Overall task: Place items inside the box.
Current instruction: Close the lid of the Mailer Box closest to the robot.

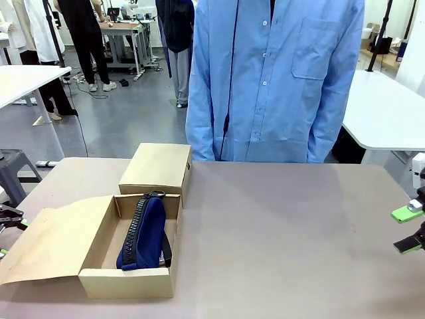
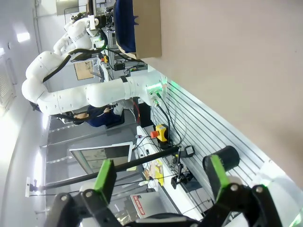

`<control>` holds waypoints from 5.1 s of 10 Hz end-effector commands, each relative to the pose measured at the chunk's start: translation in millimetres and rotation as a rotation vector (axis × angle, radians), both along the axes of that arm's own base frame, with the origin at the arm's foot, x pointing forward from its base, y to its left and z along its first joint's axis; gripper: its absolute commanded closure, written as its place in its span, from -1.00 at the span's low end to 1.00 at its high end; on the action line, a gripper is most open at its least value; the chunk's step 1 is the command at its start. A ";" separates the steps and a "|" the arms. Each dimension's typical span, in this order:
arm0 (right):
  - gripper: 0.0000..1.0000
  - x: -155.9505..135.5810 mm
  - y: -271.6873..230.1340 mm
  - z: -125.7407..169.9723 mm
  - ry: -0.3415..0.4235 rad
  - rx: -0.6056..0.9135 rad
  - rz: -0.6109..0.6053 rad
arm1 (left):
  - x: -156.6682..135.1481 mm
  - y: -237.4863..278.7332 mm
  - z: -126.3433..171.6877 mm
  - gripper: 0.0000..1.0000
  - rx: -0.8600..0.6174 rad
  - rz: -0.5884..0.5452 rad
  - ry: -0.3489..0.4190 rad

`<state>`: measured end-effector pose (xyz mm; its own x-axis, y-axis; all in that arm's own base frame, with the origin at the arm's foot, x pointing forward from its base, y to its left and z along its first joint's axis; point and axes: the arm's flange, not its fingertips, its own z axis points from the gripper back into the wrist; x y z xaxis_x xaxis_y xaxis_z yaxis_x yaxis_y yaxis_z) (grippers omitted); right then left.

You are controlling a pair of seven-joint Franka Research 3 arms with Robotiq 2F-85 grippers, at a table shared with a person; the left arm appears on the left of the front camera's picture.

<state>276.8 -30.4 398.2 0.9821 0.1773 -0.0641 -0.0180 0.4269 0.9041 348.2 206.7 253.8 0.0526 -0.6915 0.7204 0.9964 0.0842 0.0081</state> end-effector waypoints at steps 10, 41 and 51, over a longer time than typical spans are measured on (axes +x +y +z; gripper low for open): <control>-1.00 0.1 1.5 1.4 0.001 0.013 -0.014 | -0.2 -45.9 2.2 -1.00 -0.376 -0.160 -0.076; -1.00 0.1 1.5 1.4 0.001 0.013 -0.014 | -74.2 -179.2 104.3 -1.00 -0.664 -0.110 0.050; -1.00 0.1 1.5 1.4 0.001 0.013 -0.014 | -57.9 -63.3 95.8 -1.00 -0.734 0.453 0.847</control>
